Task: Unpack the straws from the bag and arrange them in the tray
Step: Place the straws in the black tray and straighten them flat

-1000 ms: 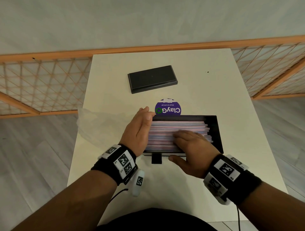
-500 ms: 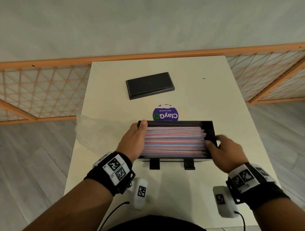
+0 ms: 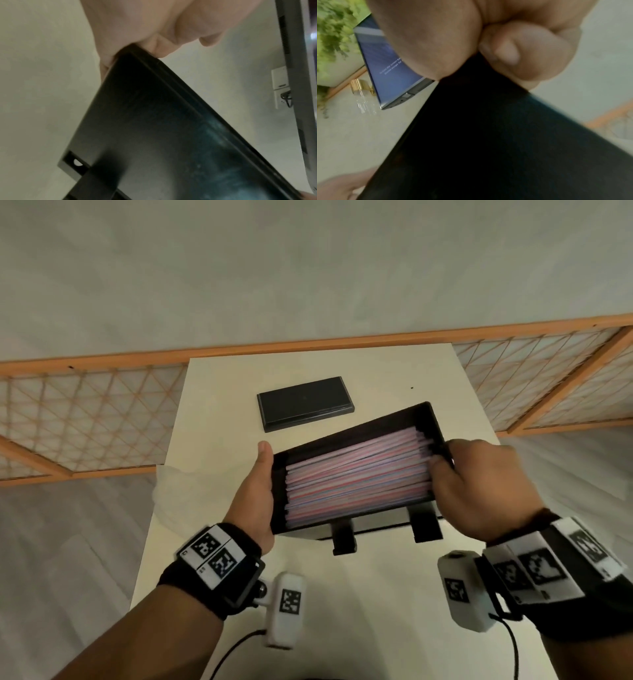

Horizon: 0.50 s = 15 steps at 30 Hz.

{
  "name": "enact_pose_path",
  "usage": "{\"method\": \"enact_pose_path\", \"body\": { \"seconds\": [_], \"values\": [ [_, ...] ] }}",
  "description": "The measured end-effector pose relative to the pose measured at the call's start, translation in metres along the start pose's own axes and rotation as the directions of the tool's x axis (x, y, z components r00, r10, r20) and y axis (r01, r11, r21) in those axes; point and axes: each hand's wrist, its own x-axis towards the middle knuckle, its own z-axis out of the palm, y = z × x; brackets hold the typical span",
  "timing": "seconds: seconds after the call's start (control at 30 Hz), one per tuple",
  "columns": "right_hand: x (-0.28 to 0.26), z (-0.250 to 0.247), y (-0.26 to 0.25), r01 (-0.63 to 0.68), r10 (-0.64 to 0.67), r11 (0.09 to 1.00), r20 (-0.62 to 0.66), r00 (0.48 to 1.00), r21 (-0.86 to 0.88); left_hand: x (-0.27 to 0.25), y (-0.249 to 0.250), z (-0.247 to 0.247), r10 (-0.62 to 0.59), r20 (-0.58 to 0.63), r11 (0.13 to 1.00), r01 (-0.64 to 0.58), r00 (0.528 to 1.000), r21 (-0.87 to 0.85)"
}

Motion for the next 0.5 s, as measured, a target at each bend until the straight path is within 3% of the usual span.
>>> {"method": "enact_pose_path", "body": {
  "seconds": [0.1,0.5],
  "values": [
    [0.000,0.013,0.013,-0.098,0.093,0.994,0.098,0.991,0.043,-0.003,0.004,0.000,0.021,-0.017,0.999,-0.020,1.000,0.035],
    [-0.023,0.097,0.050,-0.315,0.245,0.922,0.294,0.924,0.224,0.008,-0.030,-0.007,0.020,-0.075,0.972,-0.002,0.997,0.234]
  ]
}}
